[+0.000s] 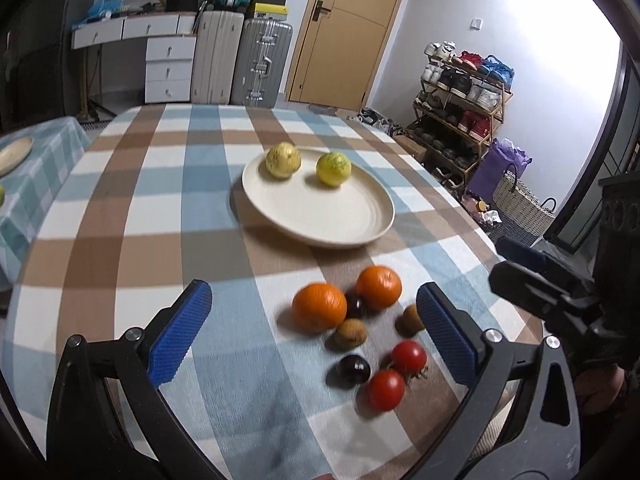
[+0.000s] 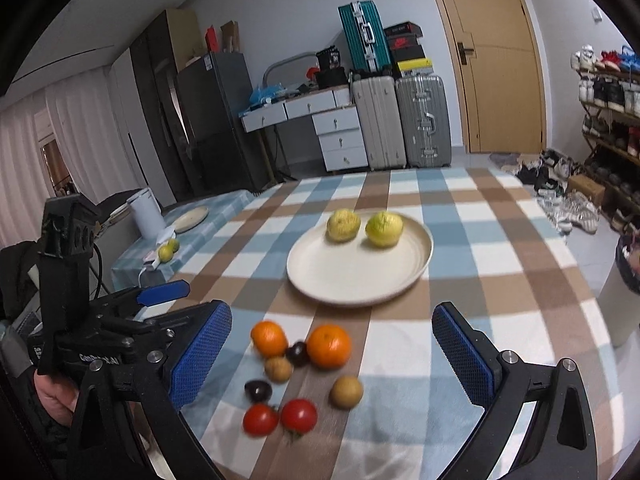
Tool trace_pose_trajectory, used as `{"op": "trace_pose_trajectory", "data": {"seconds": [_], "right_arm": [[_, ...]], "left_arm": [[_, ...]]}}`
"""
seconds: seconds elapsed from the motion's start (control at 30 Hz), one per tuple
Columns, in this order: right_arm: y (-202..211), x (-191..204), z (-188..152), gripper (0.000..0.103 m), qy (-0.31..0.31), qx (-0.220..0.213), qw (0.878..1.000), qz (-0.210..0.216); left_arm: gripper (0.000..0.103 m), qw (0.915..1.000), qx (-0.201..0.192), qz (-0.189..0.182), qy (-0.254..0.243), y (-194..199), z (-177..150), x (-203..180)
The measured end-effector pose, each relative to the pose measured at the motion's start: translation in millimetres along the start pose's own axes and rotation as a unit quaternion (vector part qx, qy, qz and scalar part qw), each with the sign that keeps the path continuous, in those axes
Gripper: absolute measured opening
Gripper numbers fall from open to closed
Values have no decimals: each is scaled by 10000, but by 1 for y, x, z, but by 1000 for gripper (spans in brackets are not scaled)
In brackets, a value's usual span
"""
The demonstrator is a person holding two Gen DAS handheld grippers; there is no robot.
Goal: Organize fruits
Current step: 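Grasp the small brown round fruit with the right tool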
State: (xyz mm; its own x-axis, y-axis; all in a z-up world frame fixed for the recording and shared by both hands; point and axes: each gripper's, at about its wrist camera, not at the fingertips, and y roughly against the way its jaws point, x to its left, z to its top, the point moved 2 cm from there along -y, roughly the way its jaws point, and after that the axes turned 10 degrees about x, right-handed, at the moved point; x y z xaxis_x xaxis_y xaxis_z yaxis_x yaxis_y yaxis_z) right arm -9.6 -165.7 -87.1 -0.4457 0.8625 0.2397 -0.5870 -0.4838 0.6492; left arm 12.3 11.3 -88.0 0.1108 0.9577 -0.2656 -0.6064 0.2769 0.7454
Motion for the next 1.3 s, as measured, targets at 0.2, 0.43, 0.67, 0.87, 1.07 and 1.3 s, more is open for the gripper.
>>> {"op": "trace_pose_trajectory", "data": {"seconds": [0.2, 0.43, 0.67, 0.87, 1.07, 1.3], "right_arm": [[-22, -10, -19, 103, -226, 322, 9992, 107], [-47, -25, -35, 88, -534, 670, 9961, 224], [-60, -35, -39, 73, -791, 856, 9918, 524], [-66, -32, -42, 58, -774, 943, 9911, 525], [-70, -29, -43, 33, -701, 1032, 9907, 534], [-69, -34, -45, 25, -820, 1024, 9897, 568]], "left_arm": [[102, 9996, 251, -127, 61, -20, -8, 6], [102, 9992, 350, -198, 40, -35, -8, 8], [102, 9987, 461, -223, 73, -44, -11, 12], [102, 9985, 496, -212, 75, -47, -12, 14], [102, 9985, 502, -210, 72, -48, -11, 16], [102, 9982, 523, -269, 101, -45, -12, 21]]}}
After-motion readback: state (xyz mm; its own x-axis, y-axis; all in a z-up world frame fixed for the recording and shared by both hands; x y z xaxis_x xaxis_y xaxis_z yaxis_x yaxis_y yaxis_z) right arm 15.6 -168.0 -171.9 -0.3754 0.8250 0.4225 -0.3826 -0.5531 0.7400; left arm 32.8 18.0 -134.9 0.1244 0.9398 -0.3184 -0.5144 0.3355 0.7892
